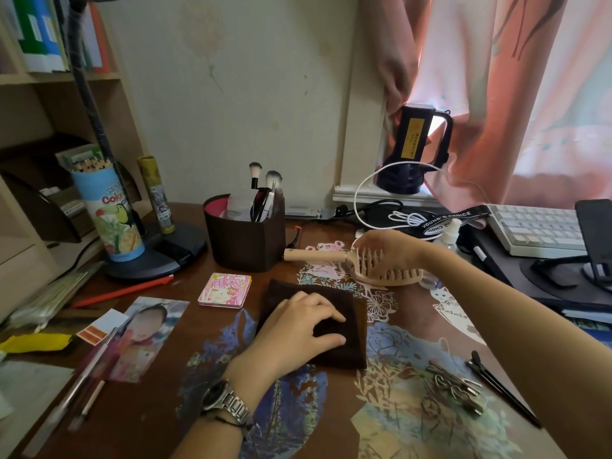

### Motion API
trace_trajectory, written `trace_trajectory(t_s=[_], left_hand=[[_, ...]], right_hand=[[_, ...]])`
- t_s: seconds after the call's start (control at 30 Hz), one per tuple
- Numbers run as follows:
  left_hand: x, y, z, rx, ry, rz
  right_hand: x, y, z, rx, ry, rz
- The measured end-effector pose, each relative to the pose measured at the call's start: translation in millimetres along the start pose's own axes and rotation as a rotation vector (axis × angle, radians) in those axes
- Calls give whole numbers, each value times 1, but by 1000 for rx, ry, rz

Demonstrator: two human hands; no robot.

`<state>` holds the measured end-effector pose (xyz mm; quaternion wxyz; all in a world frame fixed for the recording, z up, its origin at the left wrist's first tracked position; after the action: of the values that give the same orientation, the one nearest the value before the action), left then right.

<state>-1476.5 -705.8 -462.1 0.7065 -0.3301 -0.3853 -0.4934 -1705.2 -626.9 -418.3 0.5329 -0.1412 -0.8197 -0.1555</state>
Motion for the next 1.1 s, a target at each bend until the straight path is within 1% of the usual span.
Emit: trace_trajectory(t_s=[0.33,0.6,0.8,0.93,1.03,1.1], left_hand=[[-2,-1,-2,-3,-14,3],[-2,-2,-3,-2,-5,5],[-3,-3,-4,0,-20,4],[-3,-3,-3,-9,-52,3],[-4,-2,-1,-16,-80,5],[-4,-2,-1,-20,-97,11]], right_hand=[[-5,2,-6,-20,29,-11],[3,8,-26,-39,173,-79],[34,31,-45,15,400,-5],[51,63,-60,75,461,56],[53,91,-60,80,447,94],[49,110,-57,59,383,94]])
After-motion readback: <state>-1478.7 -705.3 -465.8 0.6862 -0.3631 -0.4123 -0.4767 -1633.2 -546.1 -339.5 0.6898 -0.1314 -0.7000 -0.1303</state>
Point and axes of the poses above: each hand's wrist, its own y-axis away from the middle knuckle, its own x-axis out of the back of the hand, z = x × y, the point moved 3 cm from there along -y, towards the middle knuckle, and after that the axes turned 9 degrees about x, right-handed, at the moved point
